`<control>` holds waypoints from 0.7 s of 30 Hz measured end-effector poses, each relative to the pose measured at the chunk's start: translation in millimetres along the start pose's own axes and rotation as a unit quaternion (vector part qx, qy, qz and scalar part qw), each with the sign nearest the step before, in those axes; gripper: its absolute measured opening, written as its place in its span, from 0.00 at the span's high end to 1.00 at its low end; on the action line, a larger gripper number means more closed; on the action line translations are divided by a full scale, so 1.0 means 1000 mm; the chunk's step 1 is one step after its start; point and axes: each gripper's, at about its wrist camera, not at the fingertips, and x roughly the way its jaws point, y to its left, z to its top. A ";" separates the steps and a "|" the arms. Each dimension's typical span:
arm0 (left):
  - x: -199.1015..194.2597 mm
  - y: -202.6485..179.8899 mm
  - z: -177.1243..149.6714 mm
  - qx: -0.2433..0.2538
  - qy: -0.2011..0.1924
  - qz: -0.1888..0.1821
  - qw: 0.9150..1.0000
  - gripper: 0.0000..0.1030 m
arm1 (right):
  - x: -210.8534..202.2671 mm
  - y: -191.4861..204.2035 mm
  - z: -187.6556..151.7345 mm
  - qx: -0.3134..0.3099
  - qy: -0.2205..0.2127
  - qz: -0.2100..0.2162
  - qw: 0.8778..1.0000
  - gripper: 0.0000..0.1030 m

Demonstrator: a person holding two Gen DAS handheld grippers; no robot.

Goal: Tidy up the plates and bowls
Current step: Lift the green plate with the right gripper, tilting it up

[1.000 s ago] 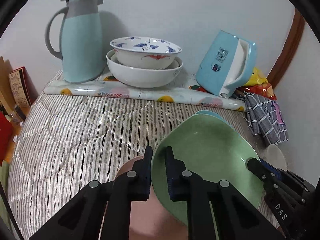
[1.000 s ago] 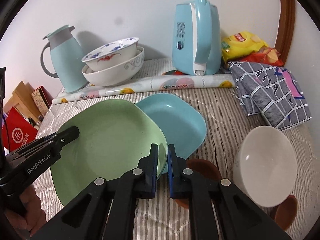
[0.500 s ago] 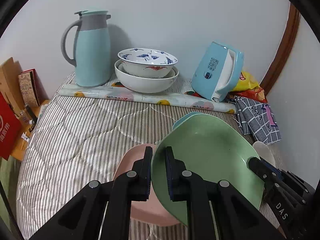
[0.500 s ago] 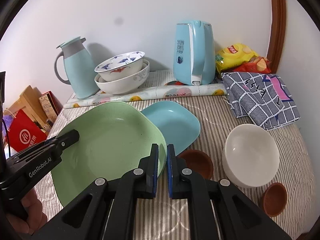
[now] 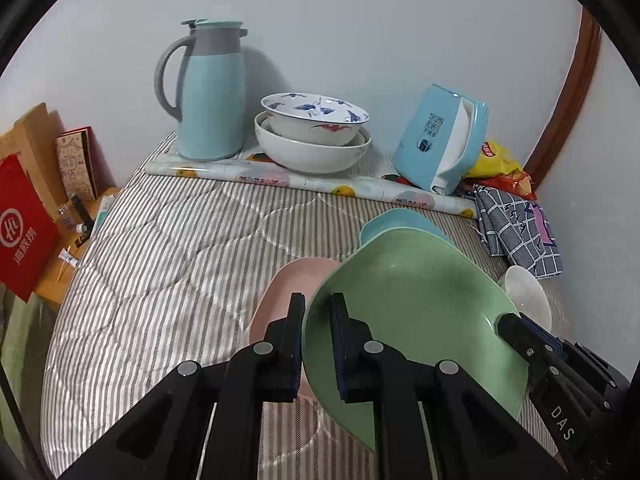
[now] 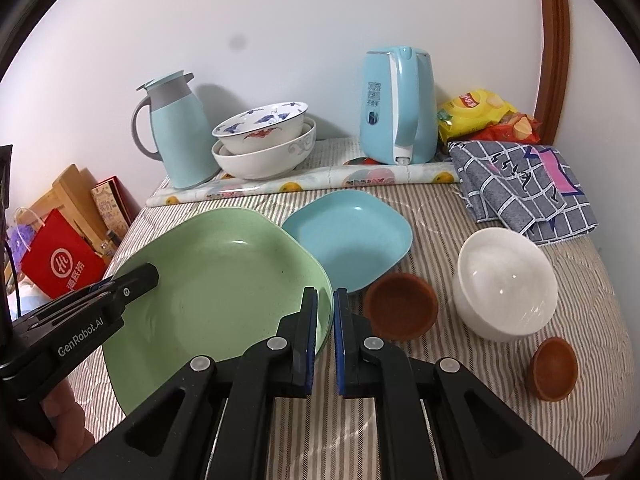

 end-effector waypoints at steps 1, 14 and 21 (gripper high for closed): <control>-0.001 0.001 -0.001 -0.001 0.000 0.001 1.000 0.88 | 0.000 0.002 -0.001 -0.002 0.001 0.000 1.000 0.92; 0.008 0.019 -0.020 -0.020 0.020 0.017 0.999 0.88 | 0.016 0.013 -0.020 -0.016 0.025 0.008 1.000 0.92; 0.026 0.031 -0.029 -0.030 0.042 0.027 0.998 0.88 | 0.037 0.020 -0.031 -0.023 0.051 0.012 0.998 0.92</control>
